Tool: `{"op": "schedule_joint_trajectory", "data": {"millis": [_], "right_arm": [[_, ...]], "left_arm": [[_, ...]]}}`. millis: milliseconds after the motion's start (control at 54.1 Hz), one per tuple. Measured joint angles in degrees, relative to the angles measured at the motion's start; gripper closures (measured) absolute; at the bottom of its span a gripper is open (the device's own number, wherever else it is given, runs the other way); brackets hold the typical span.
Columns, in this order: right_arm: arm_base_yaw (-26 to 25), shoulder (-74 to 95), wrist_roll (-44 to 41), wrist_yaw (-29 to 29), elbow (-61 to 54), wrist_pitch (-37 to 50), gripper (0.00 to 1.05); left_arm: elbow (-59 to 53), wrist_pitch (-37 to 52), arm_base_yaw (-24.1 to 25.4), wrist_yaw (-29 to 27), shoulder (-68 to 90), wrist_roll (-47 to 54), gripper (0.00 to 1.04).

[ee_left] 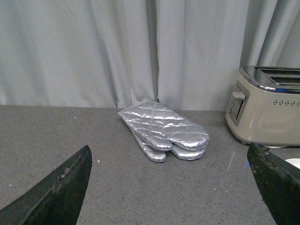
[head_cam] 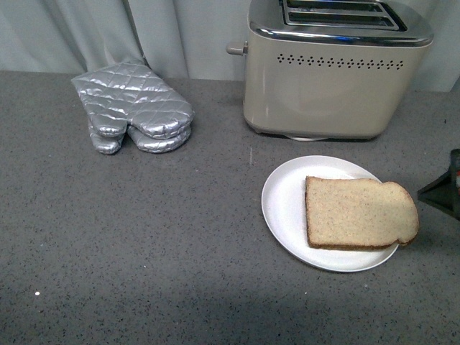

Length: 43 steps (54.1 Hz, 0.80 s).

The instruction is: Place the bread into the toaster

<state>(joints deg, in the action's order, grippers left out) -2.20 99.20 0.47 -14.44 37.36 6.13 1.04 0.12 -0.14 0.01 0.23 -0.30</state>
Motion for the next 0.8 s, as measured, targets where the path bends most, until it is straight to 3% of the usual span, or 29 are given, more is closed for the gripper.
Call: {"op": "schedule_joint_trajectory", "data": {"millis": [536,610,795], "right_arm": [[4.5,16.6,8.0,-0.7,13.0,-5.5,0.1],[4.8,17.5,8.7,-0.5,13.6,-6.0,0.18],[5.2,17.9,10.0,0.9,14.3,-6.6,0.57]], "left_arm": [[0.0,0.0,0.0,0.0,0.0,0.0,0.07],[0.0,0.0,0.0,0.0,0.0,0.0,0.07],[0.0,0.0,0.0,0.0,0.0,0.0,0.07]]}}
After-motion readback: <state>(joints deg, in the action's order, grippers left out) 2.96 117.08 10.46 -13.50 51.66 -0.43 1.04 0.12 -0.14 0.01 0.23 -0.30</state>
